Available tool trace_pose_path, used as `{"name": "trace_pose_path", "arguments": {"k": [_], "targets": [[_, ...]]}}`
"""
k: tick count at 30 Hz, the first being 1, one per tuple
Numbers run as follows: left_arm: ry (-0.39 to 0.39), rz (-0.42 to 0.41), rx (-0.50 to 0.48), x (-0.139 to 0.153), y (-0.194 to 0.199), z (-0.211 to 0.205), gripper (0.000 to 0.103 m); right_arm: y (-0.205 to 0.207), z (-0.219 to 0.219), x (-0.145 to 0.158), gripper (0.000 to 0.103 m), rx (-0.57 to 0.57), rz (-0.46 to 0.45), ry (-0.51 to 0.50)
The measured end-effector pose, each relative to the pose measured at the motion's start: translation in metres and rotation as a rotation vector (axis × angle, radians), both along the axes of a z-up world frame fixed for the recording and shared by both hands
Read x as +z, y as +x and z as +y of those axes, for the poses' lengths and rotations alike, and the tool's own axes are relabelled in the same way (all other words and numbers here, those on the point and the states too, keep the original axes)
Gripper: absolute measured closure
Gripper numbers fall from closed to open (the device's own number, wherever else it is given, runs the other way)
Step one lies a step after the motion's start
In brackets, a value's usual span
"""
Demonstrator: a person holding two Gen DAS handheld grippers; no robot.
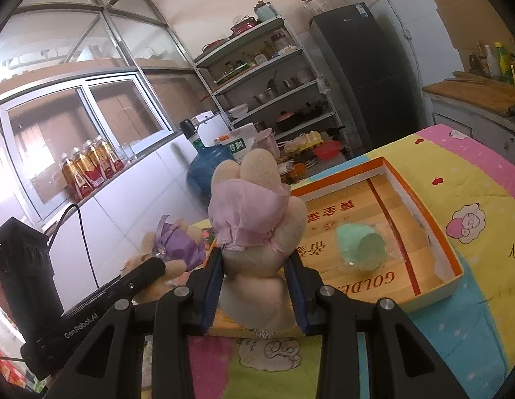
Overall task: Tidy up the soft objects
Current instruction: 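Carry the bear and bunny into the orange box and release both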
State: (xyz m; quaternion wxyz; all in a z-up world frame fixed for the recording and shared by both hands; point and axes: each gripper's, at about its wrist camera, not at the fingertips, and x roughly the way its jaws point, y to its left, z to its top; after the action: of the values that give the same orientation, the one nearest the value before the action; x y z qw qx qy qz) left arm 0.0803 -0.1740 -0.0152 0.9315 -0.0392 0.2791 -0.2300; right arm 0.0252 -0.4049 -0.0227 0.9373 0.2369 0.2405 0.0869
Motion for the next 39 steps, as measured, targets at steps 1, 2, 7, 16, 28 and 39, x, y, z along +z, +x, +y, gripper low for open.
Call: {"name": "trace_pose_path", "arguments": {"k": [1, 2, 7, 16, 28, 39], "targets": [[0.006, 0.003, 0.006, -0.001, 0.002, -0.002, 0.056, 0.002, -0.001, -0.001, 0.066, 0.001, 0.003, -0.001], [0.01, 0.01, 0.014, -0.003, 0.006, -0.005, 0.056, 0.003, -0.001, -0.002, 0.066, 0.002, 0.007, -0.002], [0.019, 0.037, 0.039, -0.012, 0.021, -0.01, 0.056, 0.016, -0.006, -0.01, 0.066, 0.013, 0.03, -0.004], [0.041, 0.077, 0.067, -0.026, 0.039, -0.028, 0.056, 0.036, -0.011, -0.022, 0.066, 0.036, 0.071, -0.009], [0.065, 0.122, 0.071, -0.041, 0.059, -0.042, 0.056, 0.054, -0.016, -0.037, 0.066, 0.046, 0.114, -0.01], [0.077, 0.124, 0.075, -0.045, 0.061, -0.048, 0.056, 0.063, -0.017, -0.046, 0.065, 0.053, 0.151, -0.002]]}}
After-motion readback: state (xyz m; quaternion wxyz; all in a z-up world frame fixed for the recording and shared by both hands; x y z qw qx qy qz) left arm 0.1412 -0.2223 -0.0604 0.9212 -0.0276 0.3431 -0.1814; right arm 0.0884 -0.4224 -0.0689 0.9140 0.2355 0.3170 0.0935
